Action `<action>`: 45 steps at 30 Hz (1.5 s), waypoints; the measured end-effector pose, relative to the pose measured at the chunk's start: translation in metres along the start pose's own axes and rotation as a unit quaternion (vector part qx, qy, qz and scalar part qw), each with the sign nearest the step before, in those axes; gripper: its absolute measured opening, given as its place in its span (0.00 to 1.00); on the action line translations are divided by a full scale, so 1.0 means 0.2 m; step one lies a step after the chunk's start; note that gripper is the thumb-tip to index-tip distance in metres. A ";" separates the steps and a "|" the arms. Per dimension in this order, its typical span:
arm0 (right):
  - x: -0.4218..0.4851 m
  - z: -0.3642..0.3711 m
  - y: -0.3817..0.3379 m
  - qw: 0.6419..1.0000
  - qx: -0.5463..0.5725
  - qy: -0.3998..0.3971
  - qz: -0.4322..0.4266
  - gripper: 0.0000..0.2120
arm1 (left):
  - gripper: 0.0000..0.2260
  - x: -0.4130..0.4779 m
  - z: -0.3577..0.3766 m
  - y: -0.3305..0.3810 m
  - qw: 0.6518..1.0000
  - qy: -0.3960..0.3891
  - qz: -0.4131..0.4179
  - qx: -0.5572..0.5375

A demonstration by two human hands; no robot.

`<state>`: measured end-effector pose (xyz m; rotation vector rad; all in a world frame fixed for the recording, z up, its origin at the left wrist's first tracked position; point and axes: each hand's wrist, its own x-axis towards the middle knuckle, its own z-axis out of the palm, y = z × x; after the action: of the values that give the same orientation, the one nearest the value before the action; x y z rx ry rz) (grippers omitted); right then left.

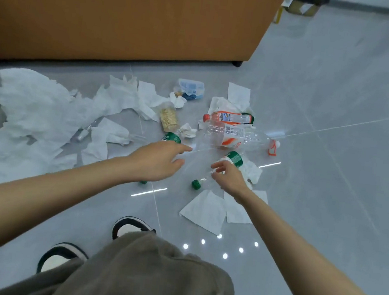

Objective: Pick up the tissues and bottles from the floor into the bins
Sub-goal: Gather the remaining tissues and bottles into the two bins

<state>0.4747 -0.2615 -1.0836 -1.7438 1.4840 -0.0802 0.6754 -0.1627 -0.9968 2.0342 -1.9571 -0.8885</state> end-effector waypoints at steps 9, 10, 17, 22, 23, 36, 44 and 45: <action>0.02 0.24 0.41 0.984 -0.152 -0.079 0.040 0.23 | 0.20 0.11 0.29 -0.09 0.997 -0.032 -0.022 -0.068; 0.02 0.28 0.44 0.983 -0.158 -0.081 0.047 0.26 | 0.20 0.12 0.31 -0.12 0.996 -0.036 -0.026 -0.079; 0.06 0.42 0.54 0.983 -0.185 -0.007 -0.002 0.12 | 0.19 0.21 0.49 -0.26 0.986 -0.030 -0.043 -0.158; 0.08 0.41 0.50 0.987 -0.158 0.001 -0.016 0.07 | 0.20 0.22 0.63 -0.31 0.975 -0.030 -0.066 -0.209; 0.07 0.40 0.47 0.992 -0.125 0.000 -0.021 0.07 | 0.20 0.22 0.65 -0.32 0.974 -0.030 -0.068 -0.214; -0.22 0.30 0.18 0.945 0.322 -0.041 0.035 0.10 | 0.21 0.10 0.80 -0.23 0.921 0.040 -0.053 -0.383; -0.09 0.25 0.42 0.979 0.157 0.103 0.077 0.14 | 0.16 0.07 0.80 -0.26 0.881 0.078 -0.107 -0.454; -0.06 0.24 0.50 0.984 0.061 0.131 0.107 0.18 | 0.16 0.07 0.80 -0.26 0.873 0.071 -0.114 -0.469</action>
<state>0.4182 -0.2218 -1.1706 -1.5090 1.8087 -0.2923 0.6342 -0.1268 -1.1568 1.6379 -0.8806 -1.3376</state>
